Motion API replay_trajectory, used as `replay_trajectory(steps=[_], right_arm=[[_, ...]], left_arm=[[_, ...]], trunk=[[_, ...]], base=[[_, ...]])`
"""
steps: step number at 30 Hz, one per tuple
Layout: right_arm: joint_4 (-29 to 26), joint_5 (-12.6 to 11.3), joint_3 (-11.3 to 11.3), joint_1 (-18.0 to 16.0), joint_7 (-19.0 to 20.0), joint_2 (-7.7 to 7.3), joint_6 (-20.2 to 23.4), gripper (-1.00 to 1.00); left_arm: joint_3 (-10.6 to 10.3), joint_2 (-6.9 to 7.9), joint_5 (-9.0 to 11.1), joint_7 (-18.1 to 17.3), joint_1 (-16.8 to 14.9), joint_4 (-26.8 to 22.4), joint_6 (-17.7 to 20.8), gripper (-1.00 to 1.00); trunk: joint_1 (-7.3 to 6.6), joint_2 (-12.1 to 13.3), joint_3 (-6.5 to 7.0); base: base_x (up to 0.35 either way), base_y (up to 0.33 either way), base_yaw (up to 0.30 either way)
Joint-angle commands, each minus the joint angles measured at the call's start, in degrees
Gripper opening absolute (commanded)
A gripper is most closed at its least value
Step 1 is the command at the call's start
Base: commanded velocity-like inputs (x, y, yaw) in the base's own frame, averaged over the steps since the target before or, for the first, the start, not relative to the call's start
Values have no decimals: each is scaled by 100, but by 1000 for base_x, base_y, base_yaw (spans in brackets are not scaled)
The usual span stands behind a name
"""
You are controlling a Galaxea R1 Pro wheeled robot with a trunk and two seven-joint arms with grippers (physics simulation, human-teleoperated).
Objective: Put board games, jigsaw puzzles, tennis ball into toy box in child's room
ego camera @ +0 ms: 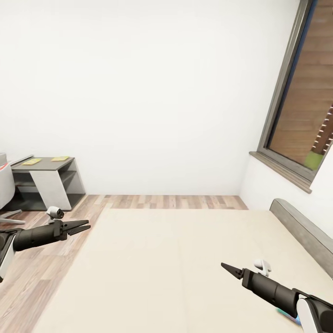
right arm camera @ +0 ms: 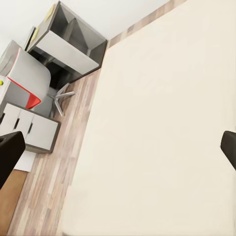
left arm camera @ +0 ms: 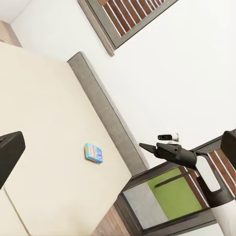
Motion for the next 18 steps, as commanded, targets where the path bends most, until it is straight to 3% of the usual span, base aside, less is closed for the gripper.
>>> replay_trajectory(steps=[1, 18], right_arm=[[-1, 5, -7, -6, 23, 1, 25, 100], [-1, 5, -7, -6, 23, -1, 25, 100]], left_arm=[[-1, 2, -4, -24, -5, 0, 61, 100], [-1, 2, -4, -24, -5, 0, 61, 100]], trunk=[[4, -14, -14], [4, -14, -14]], base=[[0, -115, 0], [0, -153, 0]])
